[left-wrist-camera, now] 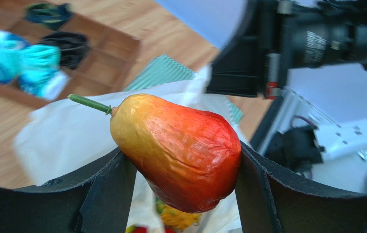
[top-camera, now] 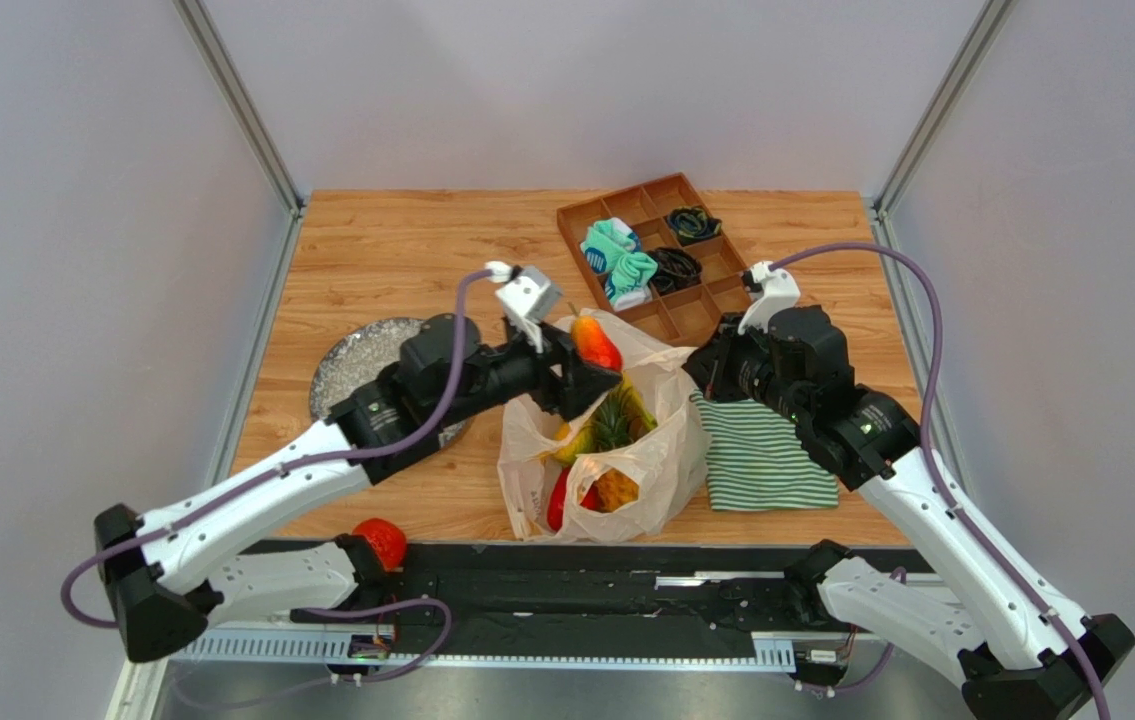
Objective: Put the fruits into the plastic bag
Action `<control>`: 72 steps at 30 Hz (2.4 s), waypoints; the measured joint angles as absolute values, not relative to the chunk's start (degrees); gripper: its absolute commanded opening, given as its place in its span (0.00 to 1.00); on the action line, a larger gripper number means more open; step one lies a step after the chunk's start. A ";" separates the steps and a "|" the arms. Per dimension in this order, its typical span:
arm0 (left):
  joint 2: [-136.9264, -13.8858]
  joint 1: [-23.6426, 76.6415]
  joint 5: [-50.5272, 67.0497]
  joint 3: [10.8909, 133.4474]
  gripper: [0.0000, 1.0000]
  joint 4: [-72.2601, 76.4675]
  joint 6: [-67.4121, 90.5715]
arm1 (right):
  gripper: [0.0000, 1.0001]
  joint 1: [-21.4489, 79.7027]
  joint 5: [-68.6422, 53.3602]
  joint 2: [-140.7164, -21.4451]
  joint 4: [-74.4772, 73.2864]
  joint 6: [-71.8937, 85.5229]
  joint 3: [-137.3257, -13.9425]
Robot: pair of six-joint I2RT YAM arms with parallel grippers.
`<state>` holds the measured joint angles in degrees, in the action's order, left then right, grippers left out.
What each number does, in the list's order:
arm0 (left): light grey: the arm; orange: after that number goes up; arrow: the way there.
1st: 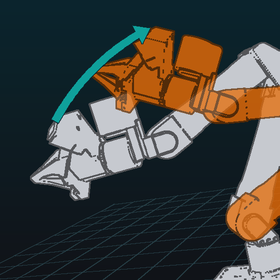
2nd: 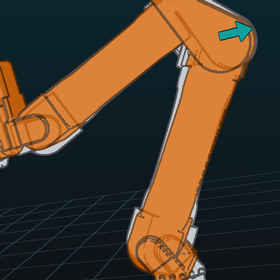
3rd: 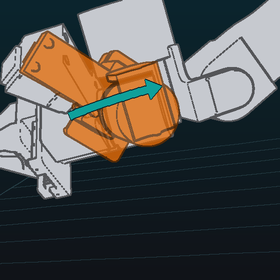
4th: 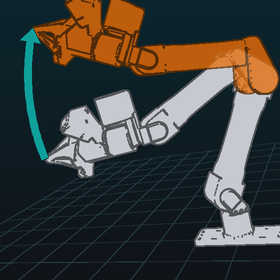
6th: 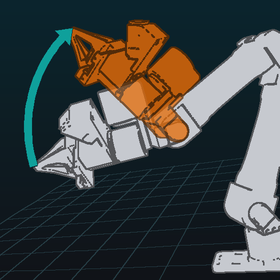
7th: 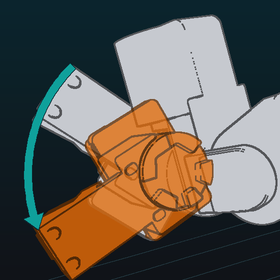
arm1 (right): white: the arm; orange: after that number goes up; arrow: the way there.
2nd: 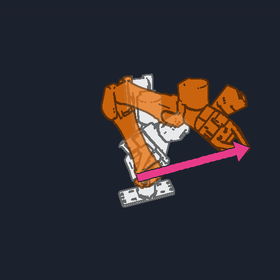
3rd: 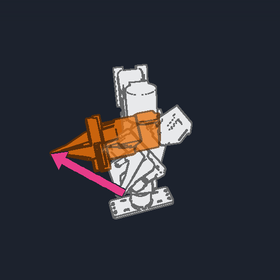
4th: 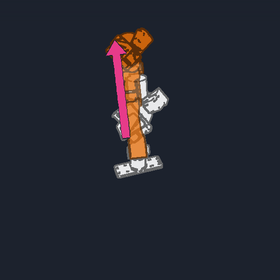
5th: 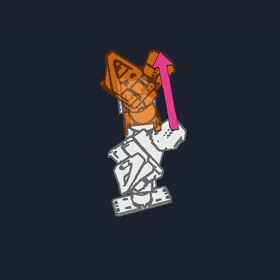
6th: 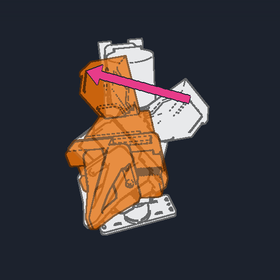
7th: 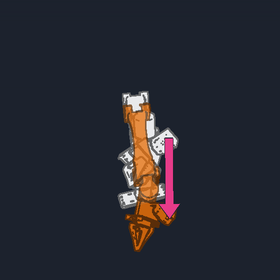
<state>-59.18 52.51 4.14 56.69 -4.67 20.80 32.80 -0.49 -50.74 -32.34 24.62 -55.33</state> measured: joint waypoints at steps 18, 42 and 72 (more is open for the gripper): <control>-77.41 55.86 10.83 59.68 0.85 -7.86 19.59 | 0.00 32.80 -0.47 -50.94 -32.71 24.60 -55.66; -57.78 55.57 10.15 61.58 0.99 -14.50 14.17 | 0.00 32.80 0.21 -52.34 -32.97 24.51 -56.86; -57.39 42.39 10.48 48.40 0.00 -23.27 26.83 | 0.08 32.80 -2.09 -69.17 -32.23 20.67 -70.22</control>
